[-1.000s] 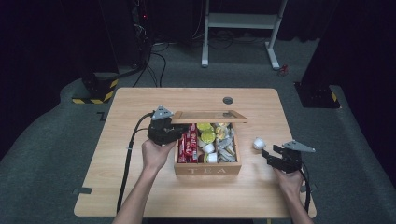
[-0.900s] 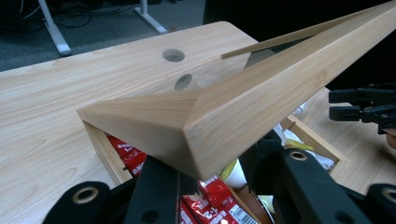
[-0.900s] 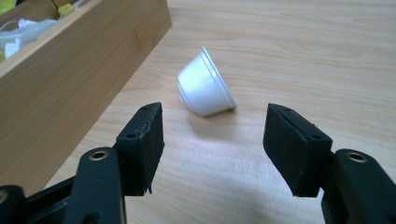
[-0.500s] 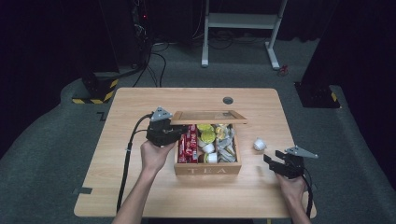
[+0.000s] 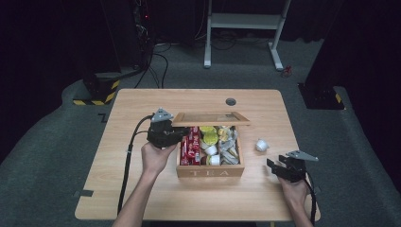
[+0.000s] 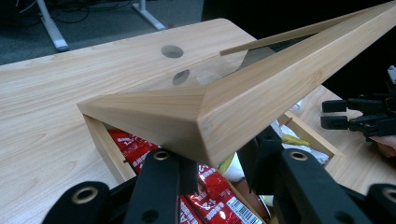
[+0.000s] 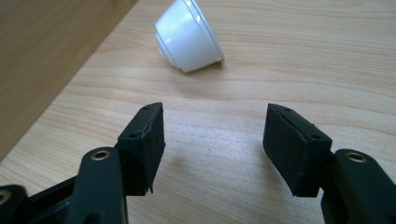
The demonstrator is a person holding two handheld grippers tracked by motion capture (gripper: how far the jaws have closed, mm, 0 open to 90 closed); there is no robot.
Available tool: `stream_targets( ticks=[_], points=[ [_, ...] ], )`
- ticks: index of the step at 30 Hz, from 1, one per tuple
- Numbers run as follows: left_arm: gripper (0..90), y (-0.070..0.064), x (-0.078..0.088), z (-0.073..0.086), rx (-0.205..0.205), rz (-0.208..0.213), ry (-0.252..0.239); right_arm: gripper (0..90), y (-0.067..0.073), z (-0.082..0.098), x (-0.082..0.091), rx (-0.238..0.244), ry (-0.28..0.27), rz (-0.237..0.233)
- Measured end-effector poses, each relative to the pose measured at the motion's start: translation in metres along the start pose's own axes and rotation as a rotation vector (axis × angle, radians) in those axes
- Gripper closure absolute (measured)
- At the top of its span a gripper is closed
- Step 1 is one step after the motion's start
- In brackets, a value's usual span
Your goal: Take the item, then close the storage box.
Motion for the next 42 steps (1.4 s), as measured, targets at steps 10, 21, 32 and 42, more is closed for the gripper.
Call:
stream_targets(
  ticks=[10,21,32,42],
  points=[
    [69.9,-0.003,0.007,0.003,-0.009,-0.007,0.003,37.9,0.002,0.002,-0.001,0.057,0.06,0.049],
    [69.9,-0.001,0.011,0.01,0.018,-0.01,-0.008,36.7,0.001,0.001,-0.003,0.068,0.068,0.087],
    [69.8,-0.002,0.013,0.015,0.02,-0.016,-0.004,36.3,0.002,0.001,-0.003,0.07,0.072,0.094],
    [69.8,-0.001,0.016,0.021,0.035,-0.015,-0.006,36.3,0.001,0.001,-0.003,0.077,0.071,0.096]
  ],
)
Point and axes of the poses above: each handheld gripper's, and its own axes: x roughly backward along the jaws, z roughly out of its underside, y roughly to its left, the point moved 2 cm from there along -x, roughly forward along the jaws, and after that the axes turned 3 degrees about x, right-handed, at the moved point
